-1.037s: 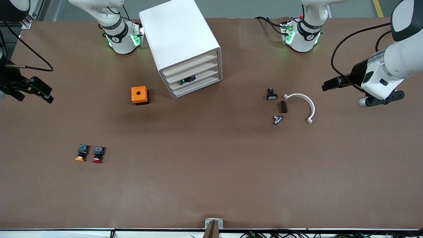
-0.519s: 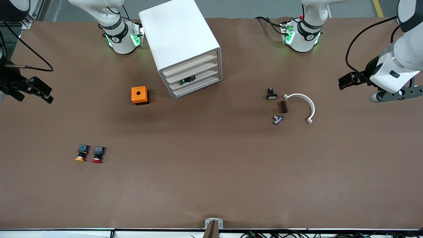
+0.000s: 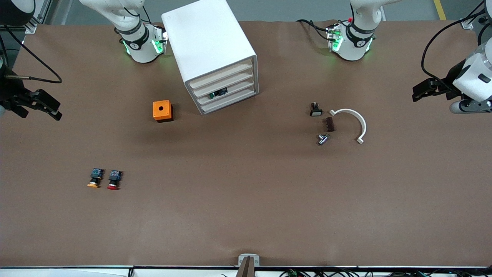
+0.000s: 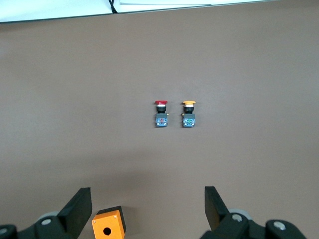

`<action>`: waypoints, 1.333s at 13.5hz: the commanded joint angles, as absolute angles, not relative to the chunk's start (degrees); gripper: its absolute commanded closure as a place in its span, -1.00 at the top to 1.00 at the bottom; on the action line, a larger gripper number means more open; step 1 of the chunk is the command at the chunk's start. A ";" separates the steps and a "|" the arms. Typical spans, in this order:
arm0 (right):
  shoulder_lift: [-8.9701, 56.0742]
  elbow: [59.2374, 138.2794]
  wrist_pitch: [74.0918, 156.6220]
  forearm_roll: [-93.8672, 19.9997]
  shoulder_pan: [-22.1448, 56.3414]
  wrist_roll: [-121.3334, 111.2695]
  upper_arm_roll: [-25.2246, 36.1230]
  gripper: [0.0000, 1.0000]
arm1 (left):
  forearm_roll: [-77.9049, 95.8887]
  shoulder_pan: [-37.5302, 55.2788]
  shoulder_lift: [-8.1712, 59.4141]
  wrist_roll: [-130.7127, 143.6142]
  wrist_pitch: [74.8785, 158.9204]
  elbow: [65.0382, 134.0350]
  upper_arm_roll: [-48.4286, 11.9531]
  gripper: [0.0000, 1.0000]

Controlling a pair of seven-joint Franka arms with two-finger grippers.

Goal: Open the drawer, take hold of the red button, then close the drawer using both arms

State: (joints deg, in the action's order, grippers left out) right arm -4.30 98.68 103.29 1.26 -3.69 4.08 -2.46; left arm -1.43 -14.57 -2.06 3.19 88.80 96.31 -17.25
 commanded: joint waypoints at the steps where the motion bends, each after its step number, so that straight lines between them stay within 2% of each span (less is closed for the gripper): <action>1: -4.66 98.79 103.36 2.20 -4.04 3.78 -2.90 1.00 | -1.32 -14.24 -3.78 2.11 92.27 97.82 -17.49 0.99; 2: -4.66 98.79 103.36 2.20 -4.04 3.78 -2.81 1.00 | -1.41 -13.02 -3.52 2.11 92.63 97.82 -17.23 0.99; 5: -4.66 98.79 103.36 2.20 -4.04 3.78 -2.81 1.00 | -1.50 -3.99 -2.64 2.11 93.77 97.21 -8.73 0.99; 9: -4.66 98.79 103.36 2.20 -4.04 3.78 -2.90 1.00 | -1.58 2.09 -1.58 1.93 93.78 95.71 -2.83 0.99; 18: -4.66 98.79 103.27 2.20 -4.04 3.78 -2.90 1.00 | -1.41 2.11 -1.67 2.37 93.34 93.60 -2.11 0.99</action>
State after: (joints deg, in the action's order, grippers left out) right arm -4.30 98.68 103.29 1.26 -3.69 4.07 -2.48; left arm -1.43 1.68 -1.90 3.15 93.80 94.90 -2.71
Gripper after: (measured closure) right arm 0.000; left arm 0.000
